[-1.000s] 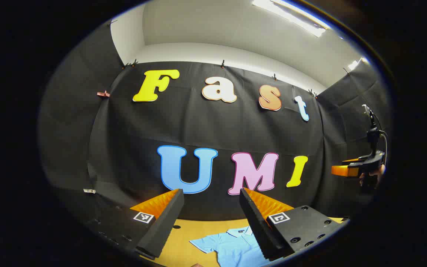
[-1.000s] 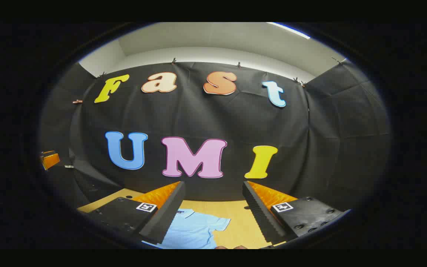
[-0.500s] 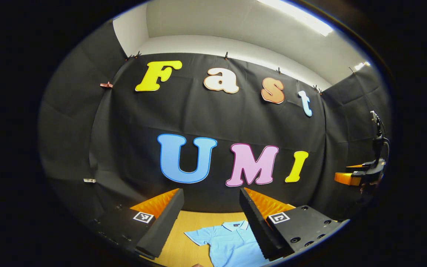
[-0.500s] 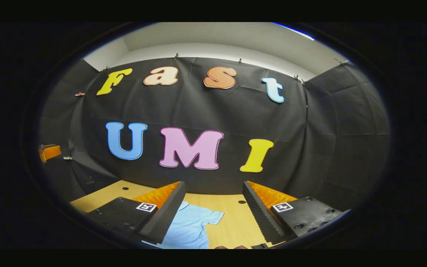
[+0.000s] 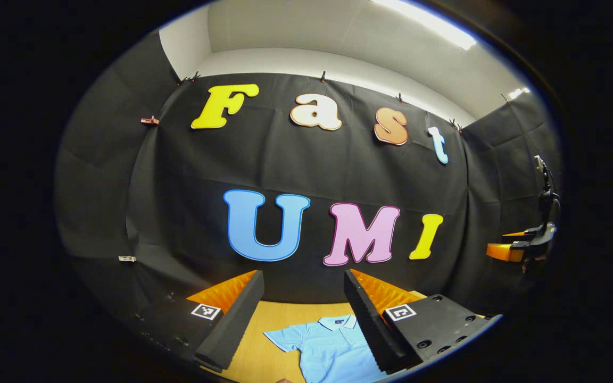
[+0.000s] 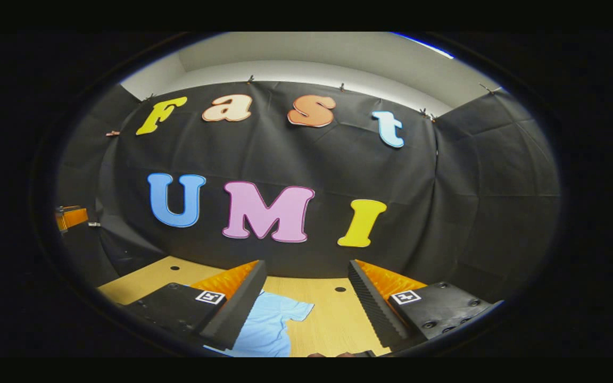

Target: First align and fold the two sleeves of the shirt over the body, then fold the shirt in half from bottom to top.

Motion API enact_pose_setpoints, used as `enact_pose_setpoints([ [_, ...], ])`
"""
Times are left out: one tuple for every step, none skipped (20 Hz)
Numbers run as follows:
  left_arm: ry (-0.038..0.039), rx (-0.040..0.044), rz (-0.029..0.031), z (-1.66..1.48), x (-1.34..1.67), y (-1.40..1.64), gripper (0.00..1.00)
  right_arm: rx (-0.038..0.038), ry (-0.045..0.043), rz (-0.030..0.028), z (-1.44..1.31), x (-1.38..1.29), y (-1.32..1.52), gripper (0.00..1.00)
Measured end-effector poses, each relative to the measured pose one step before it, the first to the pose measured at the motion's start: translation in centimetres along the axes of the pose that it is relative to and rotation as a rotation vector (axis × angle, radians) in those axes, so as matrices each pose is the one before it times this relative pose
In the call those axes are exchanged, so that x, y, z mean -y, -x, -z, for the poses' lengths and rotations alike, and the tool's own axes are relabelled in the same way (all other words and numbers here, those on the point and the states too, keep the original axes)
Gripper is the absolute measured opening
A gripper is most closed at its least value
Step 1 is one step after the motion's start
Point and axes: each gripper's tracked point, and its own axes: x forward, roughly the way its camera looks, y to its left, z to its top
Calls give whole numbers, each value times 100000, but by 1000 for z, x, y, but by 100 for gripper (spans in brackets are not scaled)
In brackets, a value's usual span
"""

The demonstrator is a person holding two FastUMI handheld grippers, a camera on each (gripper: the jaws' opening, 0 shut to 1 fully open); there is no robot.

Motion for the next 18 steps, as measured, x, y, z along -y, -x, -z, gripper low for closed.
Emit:
enact_pose_setpoints([
  [-715, -230, 54, 161, -35, -66, 96, -1639, 234, -289, 473, -3, -289, 97],
  [-233, -272, 208, 111, -16, -124, 96, -1876, 724, -257, 538, -46, -181, 97],
  [406, -501, 241, 260, -112, 22, 96, -1960, 848, -608, 477, -42, -268, 97],
  [874, -337, 309, 118, -69, -94, 96, -2008, 659, -1366, 510, -312, -213, 97],
  [1007, 169, 825, 122, 114, -31, 96, -1411, 632, -2193, 364, -450, -175, 95],
  [675, -240, 570, 85, 66, -125, 96, -2063, 76, -1860, 622, -386, -400, 97],
  [61, -1068, -276, 478, -200, -189, 96, -3168, -783, -1634, 1149, -109, -480, 97],
  [-368, -848, -695, 180, -309, -84, 96, -3343, -1600, -1897, 1145, -285, -613, 97],
  [-644, -546, -345, 227, -217, -6, 96, -4041, -1344, -1511, 1243, -12, -1008, 97],
  [-1021, -661, -339, 148, -199, -115, 96, -3510, -458, -206, 1223, 149, -1145, 97],
  [-1133, -845, -877, 439, -386, -138, 96, -3384, -34, 358, 1177, 520, -1492, 97],
  [-860, -1179, -1293, 363, -454, -241, 96, -2901, -103, 123, 1165, 342, -1612, 97],
  [-359, -1348, -1449, 535, -448, -212, 96, -3160, 37, -545, 1184, 132, -1782, 97],
  [36, -1070, -1413, 265, -249, -389, 96, -3269, -242, -832, 1289, 270, -2092, 97],
  [-110, -561, -1303, 175, -220, -422, 96, -4001, -768, -729, 1344, 309, -2066, 97],
  [-681, -674, -1705, 117, -122, -573, 96, -3806, -1948, -1723, 1235, 283, -2167, 97],
  [-1044, -658, -2248, 252, -225, -749, 96, -4516, -2050, -1478, 1178, 140, -2227, 97],
  [-826, -415, -2157, 90, -6, -789, 96, -4528, -1339, -1431, 1116, 410, -2093, 97],
])
